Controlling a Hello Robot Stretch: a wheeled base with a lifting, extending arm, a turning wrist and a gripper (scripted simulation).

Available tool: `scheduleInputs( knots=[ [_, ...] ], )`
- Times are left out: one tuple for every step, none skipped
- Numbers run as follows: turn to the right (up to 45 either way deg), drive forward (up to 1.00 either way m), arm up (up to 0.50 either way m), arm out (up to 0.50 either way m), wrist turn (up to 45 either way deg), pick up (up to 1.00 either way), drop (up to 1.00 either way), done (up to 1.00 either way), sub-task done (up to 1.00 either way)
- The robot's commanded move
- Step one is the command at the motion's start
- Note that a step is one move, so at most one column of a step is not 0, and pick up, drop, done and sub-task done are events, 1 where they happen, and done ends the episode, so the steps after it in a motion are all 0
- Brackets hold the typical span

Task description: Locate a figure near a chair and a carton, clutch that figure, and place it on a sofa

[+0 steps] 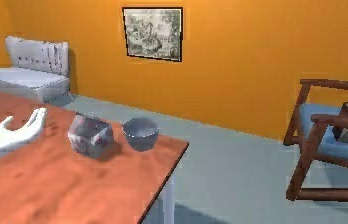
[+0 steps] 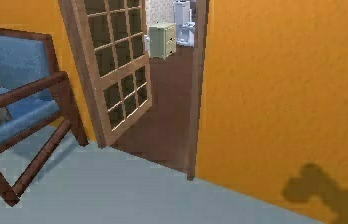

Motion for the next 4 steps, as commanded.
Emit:
scheduleInputs(
  knots=[
    [24.0,0.0,0.0,0.0,0.0,0.0,0.0,0.0,0.0],
    [0.0,0.6,0.0,0.0,0.0,0.0,0.0,0.0,0.0],
    [45.0,0.0,0.0,0.0,0.0,0.0,0.0,0.0,0.0],
    [45.0,0.0,0.0,0.0,0.0,0.0,0.0,0.0,0.0]
  ],
)
